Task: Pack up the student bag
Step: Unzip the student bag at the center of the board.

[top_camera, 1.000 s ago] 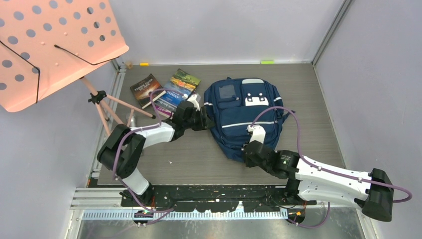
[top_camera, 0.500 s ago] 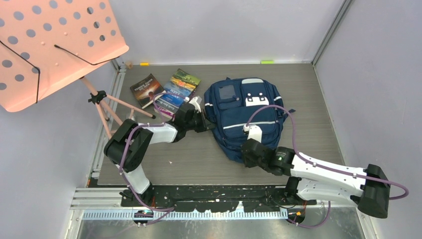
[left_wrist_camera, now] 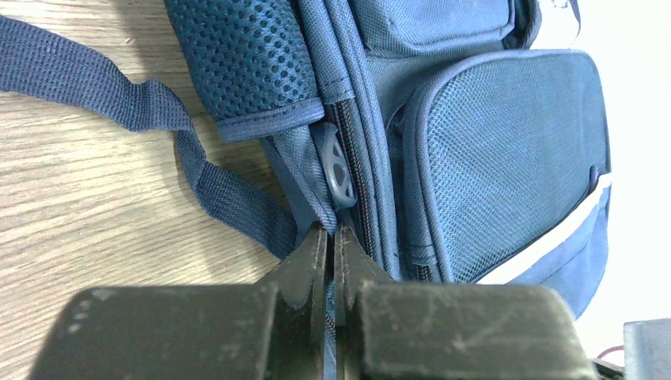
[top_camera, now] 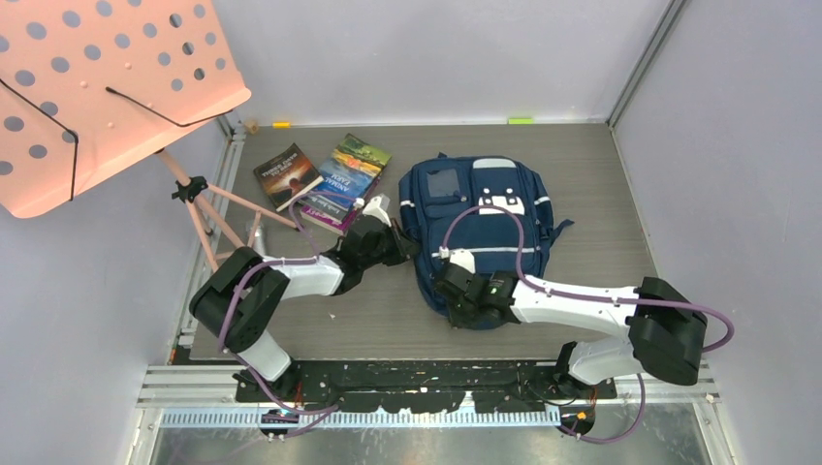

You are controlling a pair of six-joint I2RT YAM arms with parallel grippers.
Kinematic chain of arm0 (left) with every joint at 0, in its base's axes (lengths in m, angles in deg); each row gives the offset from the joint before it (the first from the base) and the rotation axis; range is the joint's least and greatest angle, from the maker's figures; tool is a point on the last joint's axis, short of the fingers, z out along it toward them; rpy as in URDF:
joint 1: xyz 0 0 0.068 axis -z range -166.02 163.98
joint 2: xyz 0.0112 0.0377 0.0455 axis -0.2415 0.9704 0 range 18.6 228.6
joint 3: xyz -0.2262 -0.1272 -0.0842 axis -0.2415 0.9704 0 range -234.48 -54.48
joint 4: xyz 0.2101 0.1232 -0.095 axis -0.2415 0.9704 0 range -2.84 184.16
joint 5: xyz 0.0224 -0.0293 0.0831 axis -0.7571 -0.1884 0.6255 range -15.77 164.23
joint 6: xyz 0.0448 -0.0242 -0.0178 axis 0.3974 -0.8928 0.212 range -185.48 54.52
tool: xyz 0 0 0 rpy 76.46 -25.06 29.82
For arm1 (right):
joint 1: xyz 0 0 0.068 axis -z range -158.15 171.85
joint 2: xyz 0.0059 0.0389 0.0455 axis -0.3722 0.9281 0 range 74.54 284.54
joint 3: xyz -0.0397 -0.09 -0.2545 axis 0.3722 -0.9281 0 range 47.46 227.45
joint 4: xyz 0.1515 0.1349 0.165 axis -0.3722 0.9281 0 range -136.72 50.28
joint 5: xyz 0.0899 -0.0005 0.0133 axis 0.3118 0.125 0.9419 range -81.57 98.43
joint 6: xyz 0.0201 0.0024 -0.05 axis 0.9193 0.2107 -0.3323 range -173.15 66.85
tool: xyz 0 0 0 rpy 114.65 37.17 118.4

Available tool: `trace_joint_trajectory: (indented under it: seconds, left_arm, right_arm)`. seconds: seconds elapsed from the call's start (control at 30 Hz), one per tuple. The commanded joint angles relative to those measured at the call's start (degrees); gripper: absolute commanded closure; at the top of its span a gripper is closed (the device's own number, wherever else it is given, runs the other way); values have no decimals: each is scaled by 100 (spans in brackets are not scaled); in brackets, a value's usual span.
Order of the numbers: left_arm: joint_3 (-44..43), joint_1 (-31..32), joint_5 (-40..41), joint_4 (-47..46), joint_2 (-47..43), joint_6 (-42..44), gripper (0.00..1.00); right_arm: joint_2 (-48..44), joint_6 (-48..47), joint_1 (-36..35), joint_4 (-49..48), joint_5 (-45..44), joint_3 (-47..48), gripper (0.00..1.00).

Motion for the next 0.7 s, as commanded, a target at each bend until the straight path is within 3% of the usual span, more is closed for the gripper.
trace_joint_trajectory:
  seconds: [0.0,0.23,0.3,0.4,0.47,0.57,0.67]
  left_arm:
    - [227,421,-402,-554,-364,-303,100]
    - [595,448,-590,-605,-526,-15,100]
    - [620,448,-711,-397,-676,254,90]
    - [589,448,-595,273,-1122,820,63]
    - [556,448,-366,867,-1592,1229,51]
    - [537,454,73,1645,-2237,1787,42]
    - [646,456,197,2058,-2819,2153,41]
  right_arm:
    - [234,285,-18,-1571,471,374,99]
    - [287,293,-18,-1053,465,873,97]
    - [170,293,-17,-868,343,853,86]
    - [-136,323,-18,-634,254,771,72]
    - [-399,351,-18,-435,221,721,65]
    - [-809,375,-16,-298,146,668,55]
    - [-1317,380,-18,-23,40,679,50]
